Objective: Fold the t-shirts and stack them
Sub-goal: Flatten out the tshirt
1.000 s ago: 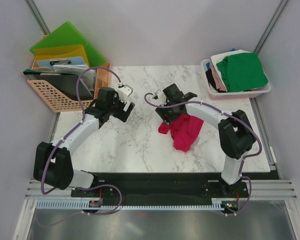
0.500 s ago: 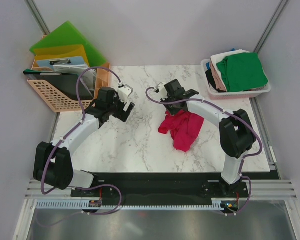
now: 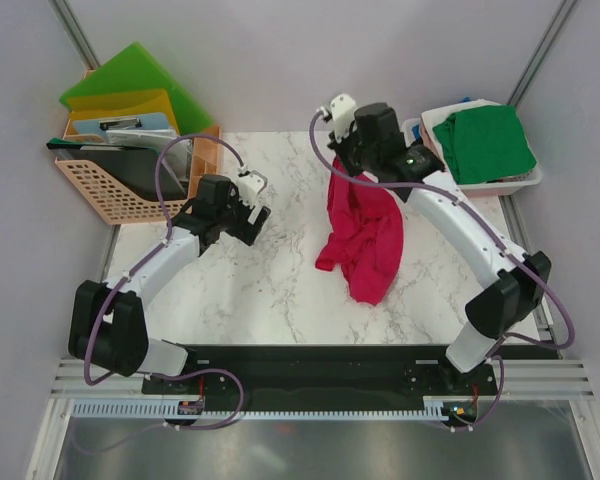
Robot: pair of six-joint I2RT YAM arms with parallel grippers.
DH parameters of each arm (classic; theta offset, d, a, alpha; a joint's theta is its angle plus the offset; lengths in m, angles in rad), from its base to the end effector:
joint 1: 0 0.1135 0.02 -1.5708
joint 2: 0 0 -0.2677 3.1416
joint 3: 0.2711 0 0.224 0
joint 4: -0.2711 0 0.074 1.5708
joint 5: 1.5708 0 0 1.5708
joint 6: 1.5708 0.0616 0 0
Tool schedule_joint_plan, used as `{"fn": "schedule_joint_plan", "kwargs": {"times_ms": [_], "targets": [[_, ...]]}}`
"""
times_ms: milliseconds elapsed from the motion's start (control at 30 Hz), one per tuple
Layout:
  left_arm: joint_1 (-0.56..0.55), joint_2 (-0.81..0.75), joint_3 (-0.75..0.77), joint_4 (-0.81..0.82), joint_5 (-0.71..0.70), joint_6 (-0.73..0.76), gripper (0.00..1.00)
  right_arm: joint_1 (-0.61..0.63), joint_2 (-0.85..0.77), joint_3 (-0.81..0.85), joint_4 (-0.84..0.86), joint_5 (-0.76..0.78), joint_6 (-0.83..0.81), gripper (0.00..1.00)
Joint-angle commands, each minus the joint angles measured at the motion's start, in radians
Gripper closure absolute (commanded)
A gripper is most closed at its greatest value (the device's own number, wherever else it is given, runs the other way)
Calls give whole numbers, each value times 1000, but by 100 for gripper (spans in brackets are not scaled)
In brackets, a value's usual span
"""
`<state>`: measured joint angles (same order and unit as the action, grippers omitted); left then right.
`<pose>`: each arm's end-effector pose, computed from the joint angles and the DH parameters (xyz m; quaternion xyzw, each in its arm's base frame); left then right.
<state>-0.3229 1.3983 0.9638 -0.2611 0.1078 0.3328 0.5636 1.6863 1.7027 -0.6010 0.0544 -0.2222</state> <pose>0.2813 -0.1011 0.2541 0.3129 0.8489 -0.0467 0.4234 0.3219 0.1995 0.3682 -0.3252 0.8184 0.0568 0.4704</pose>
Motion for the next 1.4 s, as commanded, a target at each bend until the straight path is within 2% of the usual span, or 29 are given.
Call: {"fn": "schedule_joint_plan", "kwargs": {"times_ms": [0,133,300,467,767,867,967,1067,1167,1300,1367], "targets": [[-7,4,18,-3,16,31,0,-1,-105,213,-23,56,-52,100],[-7,-10,12,-4,16,34,0,-2,-171,385,-28,168,-112,100],[-5,-10,9,-4,21,34,0,-5,-292,462,4,343,-242,100],[-5,11,23,-4,38,26,0,-8,-425,361,81,527,-350,100],[-11,22,36,-9,46,17,0,-7,-496,196,118,596,-361,100],[-13,16,32,-7,47,17,0,-7,-452,199,104,559,-327,100],[-13,18,35,-9,47,18,0,-7,-337,196,72,489,-270,100],[-13,13,35,-9,44,18,0,-5,-262,170,69,374,-218,100],[-12,1,30,-13,38,23,0,8,-113,196,50,276,-154,100],[-12,-13,27,-18,23,28,0,62,56,342,17,225,-129,100],[-13,-19,29,-24,18,31,0,81,161,533,-20,206,-115,100]]}}
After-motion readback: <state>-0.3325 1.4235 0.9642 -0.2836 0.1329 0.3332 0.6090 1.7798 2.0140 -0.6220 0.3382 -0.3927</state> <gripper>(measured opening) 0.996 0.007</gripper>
